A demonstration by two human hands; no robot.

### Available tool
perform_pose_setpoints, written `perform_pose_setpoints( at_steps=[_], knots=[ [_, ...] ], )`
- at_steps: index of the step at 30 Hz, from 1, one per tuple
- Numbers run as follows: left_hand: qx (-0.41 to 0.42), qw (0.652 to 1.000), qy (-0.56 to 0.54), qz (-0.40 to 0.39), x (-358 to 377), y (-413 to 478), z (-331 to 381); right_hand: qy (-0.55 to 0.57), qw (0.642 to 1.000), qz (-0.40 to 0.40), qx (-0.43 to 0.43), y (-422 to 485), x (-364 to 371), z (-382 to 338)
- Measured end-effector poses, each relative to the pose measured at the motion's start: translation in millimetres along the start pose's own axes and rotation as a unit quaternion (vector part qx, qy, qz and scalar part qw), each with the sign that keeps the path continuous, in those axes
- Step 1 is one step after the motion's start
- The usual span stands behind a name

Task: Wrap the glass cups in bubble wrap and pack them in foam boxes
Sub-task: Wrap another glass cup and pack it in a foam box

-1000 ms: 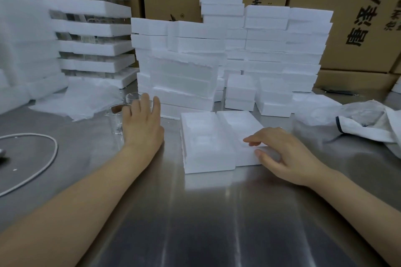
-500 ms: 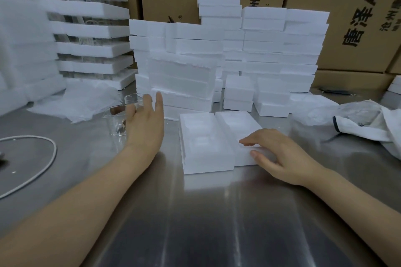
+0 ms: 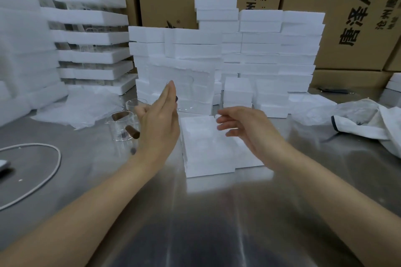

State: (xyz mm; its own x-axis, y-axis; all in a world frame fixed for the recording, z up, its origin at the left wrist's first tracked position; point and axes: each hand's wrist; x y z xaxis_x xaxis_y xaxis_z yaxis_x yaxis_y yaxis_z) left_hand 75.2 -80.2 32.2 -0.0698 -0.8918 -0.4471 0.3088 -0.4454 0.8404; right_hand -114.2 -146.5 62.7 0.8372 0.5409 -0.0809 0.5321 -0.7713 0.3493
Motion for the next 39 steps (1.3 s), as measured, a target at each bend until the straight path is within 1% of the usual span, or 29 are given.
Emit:
perform_pose_setpoints(
  at_steps=[1, 2, 3, 4, 6, 9, 10, 13, 17, 20, 24, 27, 29, 34, 39],
  knots=[
    [0.015, 1.000, -0.022, 0.004, 0.3, -3.7, 5.9, 0.058, 0.995, -0.038, 0.075, 7.1, 13.2, -6.2],
    [0.036, 0.999, -0.036, 0.006, 0.6, -7.1, 10.4, 0.093, 0.986, -0.071, 0.115, 11.7, 24.5, -9.8],
    [0.051, 0.998, -0.048, 0.006, 0.6, -10.1, 13.5, 0.117, 0.981, -0.094, 0.123, 14.3, 35.4, -10.6],
    [0.054, 0.997, -0.061, 0.007, 0.1, -12.0, 15.7, 0.134, 0.979, -0.104, 0.111, 15.3, 45.3, -8.3],
    [0.044, 0.995, -0.084, 0.012, -0.7, -12.1, 18.4, 0.135, 0.983, -0.100, 0.075, 13.0, 56.7, 2.9],
    [0.066, 0.992, -0.104, 0.007, 2.3, -17.5, 23.7, 0.147, 0.987, -0.061, 0.038, 7.0, 54.9, 15.8],
    [0.058, 0.990, -0.126, -0.010, 3.4, -19.7, 27.6, 0.162, 0.985, -0.046, 0.028, 6.4, 51.4, 17.6],
    [-0.004, 0.976, -0.210, -0.061, 5.1, -25.3, 40.5, 0.178, 0.984, 0.002, 0.003, 0.1, 44.5, 16.6],
    [-0.043, 0.961, -0.265, -0.068, 3.3, -31.0, 49.1, 0.164, 0.985, 0.053, 0.001, -2.1, 43.5, 18.6],
    [-0.085, 0.938, -0.325, -0.084, 4.4, -30.0, 48.3, 0.145, 0.988, 0.046, -0.005, -0.8, 40.6, 20.3],
    [-0.150, 0.927, -0.329, -0.098, 10.3, -27.8, 40.3, 0.063, 0.997, 0.031, 0.007, 0.7, 42.7, 23.5],
    [-0.190, 0.906, -0.351, -0.141, 15.2, -27.2, 33.3, 0.007, 0.999, 0.029, 0.013, 1.9, 44.0, 25.3],
    [-0.193, 0.899, -0.360, -0.159, 18.0, -26.1, 29.1, 0.012, 0.999, 0.025, 0.027, 2.9, 42.9, 25.6],
    [-0.186, 0.891, -0.378, -0.171, 18.9, -25.3, 25.4, 0.087, 0.994, 0.011, 0.062, 3.2, 39.4, 22.6],
    [-0.191, 0.888, -0.382, -0.171, 19.4, -25.2, 25.1, 0.096, 0.993, 0.012, 0.063, 2.0, 40.1, 21.1]
  ],
)
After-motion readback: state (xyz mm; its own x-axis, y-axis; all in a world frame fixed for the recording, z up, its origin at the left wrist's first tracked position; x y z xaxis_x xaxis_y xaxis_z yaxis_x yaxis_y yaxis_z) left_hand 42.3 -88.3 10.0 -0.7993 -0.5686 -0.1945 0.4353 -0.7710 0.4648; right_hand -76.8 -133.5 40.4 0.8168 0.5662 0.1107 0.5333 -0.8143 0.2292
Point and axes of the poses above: each hand's wrist, its own y-axis towards the middle knuckle, its own x-axis out of the palm, z = x × y, and after that the axes turned 4 degrees about -x, right-handed
